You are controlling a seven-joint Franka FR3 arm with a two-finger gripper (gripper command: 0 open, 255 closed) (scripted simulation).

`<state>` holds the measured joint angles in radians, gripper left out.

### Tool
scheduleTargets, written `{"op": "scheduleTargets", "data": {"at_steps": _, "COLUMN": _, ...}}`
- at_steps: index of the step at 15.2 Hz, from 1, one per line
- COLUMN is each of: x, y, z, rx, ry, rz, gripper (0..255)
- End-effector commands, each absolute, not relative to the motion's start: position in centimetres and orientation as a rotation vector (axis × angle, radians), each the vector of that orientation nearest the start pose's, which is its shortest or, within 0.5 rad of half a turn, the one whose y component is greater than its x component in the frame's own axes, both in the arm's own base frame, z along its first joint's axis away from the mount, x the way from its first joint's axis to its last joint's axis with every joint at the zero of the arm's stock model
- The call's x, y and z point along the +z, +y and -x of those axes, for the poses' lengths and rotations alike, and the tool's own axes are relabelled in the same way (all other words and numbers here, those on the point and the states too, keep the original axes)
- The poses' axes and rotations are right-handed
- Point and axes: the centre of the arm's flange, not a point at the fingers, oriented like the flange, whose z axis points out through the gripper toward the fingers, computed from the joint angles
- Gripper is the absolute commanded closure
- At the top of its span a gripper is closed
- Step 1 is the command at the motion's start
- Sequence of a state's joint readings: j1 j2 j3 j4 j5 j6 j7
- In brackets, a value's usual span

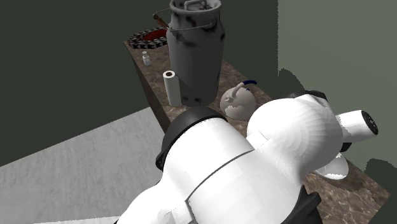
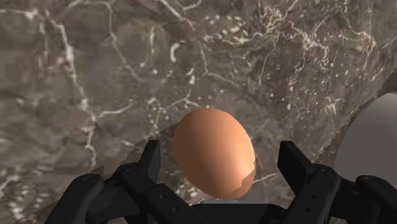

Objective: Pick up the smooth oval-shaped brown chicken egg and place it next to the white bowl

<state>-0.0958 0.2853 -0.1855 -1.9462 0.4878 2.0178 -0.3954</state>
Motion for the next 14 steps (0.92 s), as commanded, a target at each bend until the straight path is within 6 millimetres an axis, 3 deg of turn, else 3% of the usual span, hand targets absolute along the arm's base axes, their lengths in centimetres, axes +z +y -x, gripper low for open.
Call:
{"op": "scheduleTargets", "data": {"at_steps": 1, "x": 32.6, "y": -13.3, "z": -57.5, "rx": 0.093, "ry": 0.195, "rz": 2.725, "gripper": 0}}
{"op": "scheduleTargets", "data": {"at_steps": 2, "x": 32.6, "y": -13.3, "z": -57.5, "rx": 0.093, "ry": 0.195, "rz": 2.725, "gripper": 0}}
{"op": "scheduleTargets", "data": {"at_steps": 6, "x": 37.2, "y": -15.3, "z": -57.7, "rx": 0.093, "ry": 0.195, "rz": 2.725, "gripper": 0}}
{"op": "scheduleTargets", "data": {"at_steps": 14, "x": 37.2, "y": -15.3, "z": -57.7, "rx": 0.093, "ry": 0.195, "rz": 2.725, "gripper": 0}}
